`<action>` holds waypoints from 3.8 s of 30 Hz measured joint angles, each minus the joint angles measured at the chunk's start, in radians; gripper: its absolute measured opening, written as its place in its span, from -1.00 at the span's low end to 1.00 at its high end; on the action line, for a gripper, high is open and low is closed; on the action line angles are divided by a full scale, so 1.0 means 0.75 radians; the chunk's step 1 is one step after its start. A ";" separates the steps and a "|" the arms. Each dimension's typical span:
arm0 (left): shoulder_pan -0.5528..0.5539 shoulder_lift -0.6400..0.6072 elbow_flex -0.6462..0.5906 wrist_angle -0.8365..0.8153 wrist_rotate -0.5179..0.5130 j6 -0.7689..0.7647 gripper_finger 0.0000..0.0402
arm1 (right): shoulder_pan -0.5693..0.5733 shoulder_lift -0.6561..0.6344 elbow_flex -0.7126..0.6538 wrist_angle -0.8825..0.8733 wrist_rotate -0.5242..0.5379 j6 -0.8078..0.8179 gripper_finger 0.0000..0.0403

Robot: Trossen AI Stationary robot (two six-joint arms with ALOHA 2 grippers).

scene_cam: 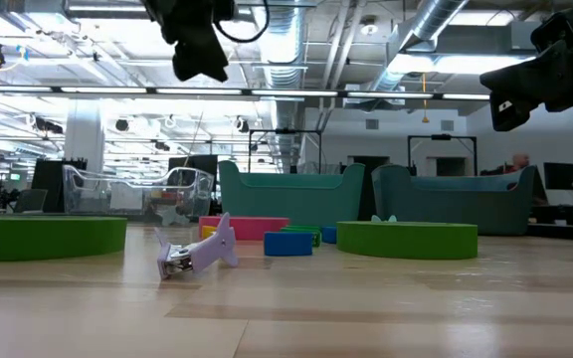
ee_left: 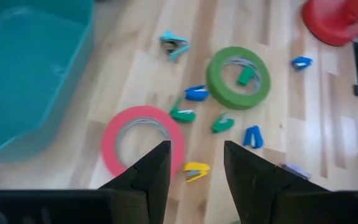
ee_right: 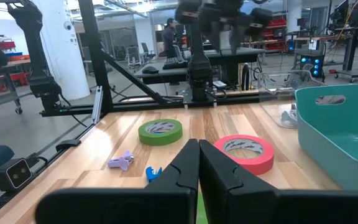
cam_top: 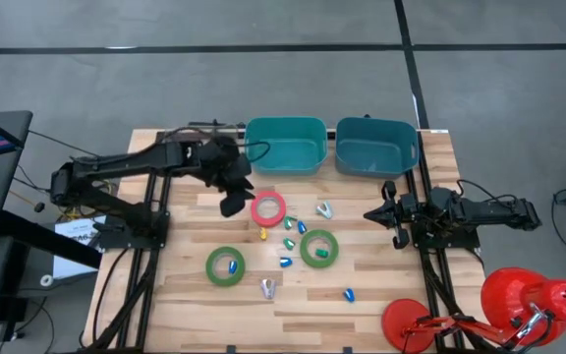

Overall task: Pick and place Stapler, Stapler remover, tape
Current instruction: Put the purple staple remover into the transparent bin

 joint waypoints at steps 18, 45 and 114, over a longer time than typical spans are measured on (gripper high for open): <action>-0.447 0.027 -0.003 0.119 0.000 0.280 -0.31 | 0.000 0.000 0.000 0.000 0.000 0.000 -1.00; -0.735 0.317 -0.084 0.392 -0.001 0.547 -0.31 | 0.000 0.000 0.000 -0.008 0.000 0.000 -1.00; -0.900 0.601 -0.059 0.393 -0.221 0.787 0.04 | 0.000 0.000 0.000 -0.009 0.000 0.000 -1.00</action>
